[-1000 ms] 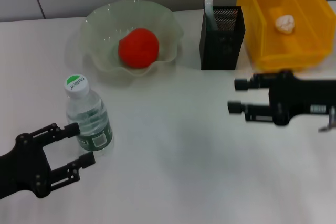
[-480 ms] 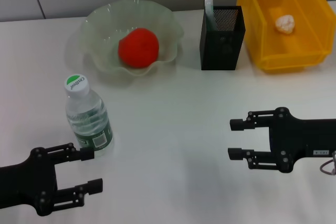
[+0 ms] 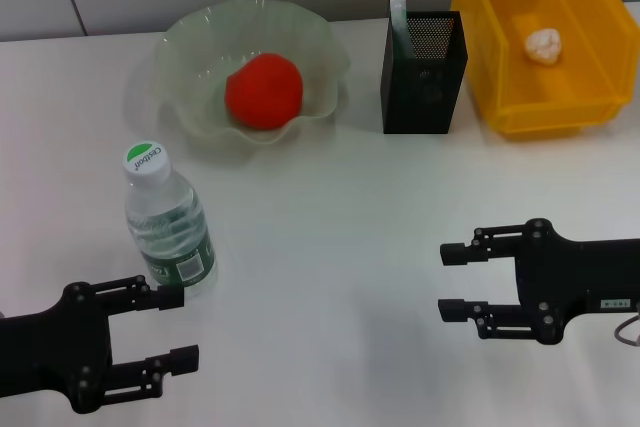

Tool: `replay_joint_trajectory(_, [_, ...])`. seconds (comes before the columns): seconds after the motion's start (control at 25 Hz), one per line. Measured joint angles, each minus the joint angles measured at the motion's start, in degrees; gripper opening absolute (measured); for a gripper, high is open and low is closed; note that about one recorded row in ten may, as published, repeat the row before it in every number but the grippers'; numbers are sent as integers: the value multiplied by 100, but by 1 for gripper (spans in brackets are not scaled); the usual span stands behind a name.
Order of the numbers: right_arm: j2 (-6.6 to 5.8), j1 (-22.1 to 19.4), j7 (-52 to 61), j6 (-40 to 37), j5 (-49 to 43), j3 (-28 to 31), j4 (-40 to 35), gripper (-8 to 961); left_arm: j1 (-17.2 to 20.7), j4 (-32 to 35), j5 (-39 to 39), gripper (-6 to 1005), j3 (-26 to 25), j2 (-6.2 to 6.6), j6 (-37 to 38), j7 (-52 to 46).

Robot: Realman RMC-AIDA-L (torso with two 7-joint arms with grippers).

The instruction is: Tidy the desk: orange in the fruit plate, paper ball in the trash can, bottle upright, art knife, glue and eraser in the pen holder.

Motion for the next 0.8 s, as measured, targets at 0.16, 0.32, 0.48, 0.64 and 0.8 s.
replay_joint_trajectory(0.16, [-20,-20,0,-26,-15,3,3,581,-9,-1,1,698,-3,0,0,0])
replay_joint_trajectory(0.32, [-30,-25,13,-52,-130,3,8,581,-45,-2,5,698,-4,-1,9,-1])
replay_joint_trajectory(0.48, [-26,-27,12,-54,-137,4,13,581,-46,-2,5,698,31,18,52,-41])
replay_joint_trajectory(0.64, [-5,-27,9,-61,-142,3,29,581,-47,-2,5,698,35,27,69,-51])
replay_joint_trajectory(0.8, [-2,-26,-2,-70,-142,3,30,581,-23,-2,5,698,27,32,76,-53])
